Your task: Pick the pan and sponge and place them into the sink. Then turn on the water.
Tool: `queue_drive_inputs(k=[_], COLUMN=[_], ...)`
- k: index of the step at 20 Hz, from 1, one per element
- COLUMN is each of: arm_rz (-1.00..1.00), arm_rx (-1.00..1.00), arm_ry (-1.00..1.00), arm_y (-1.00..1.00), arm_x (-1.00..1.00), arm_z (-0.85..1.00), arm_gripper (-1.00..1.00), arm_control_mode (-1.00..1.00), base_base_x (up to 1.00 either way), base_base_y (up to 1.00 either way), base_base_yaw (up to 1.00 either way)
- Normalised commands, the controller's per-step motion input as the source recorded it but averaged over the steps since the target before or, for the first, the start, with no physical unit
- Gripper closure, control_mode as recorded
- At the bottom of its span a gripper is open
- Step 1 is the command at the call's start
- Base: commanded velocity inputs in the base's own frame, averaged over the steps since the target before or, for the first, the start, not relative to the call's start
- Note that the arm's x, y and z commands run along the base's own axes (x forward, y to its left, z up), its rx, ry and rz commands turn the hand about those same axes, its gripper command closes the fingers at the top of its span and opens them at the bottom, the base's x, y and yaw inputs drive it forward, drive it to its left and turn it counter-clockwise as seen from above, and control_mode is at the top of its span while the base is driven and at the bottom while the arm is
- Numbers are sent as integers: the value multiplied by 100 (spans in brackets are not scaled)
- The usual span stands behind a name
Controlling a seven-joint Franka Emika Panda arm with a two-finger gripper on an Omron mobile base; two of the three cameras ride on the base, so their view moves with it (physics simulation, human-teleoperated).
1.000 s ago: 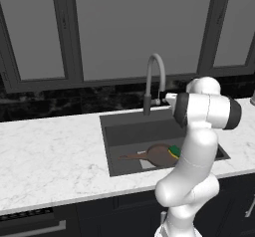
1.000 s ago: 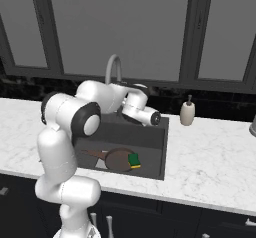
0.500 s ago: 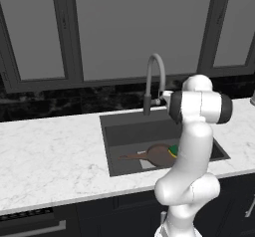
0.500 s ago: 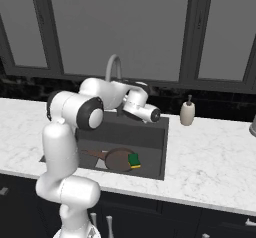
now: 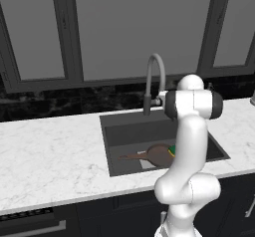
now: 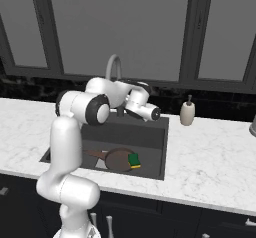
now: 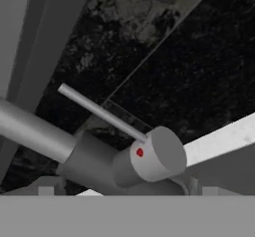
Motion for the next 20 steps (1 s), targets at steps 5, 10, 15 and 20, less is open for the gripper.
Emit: queue_drive_inputs(k=[5,10,15,20], arm_rz=[0,0,0,0], arm_rx=[0,1,2,1], arm_ry=[0,0,0,0], arm_y=[0,0,0,0], arm_x=[37,36,33,29], arm_z=[-22,-14,-13,-14], arm_gripper=[-100,-100,-100,100], arm_control_mode=[-100,-100,-100,-100], base_base_x=[0,0,0,0], base_base_y=[0,0,0,0], base_base_yaw=[0,0,0,0])
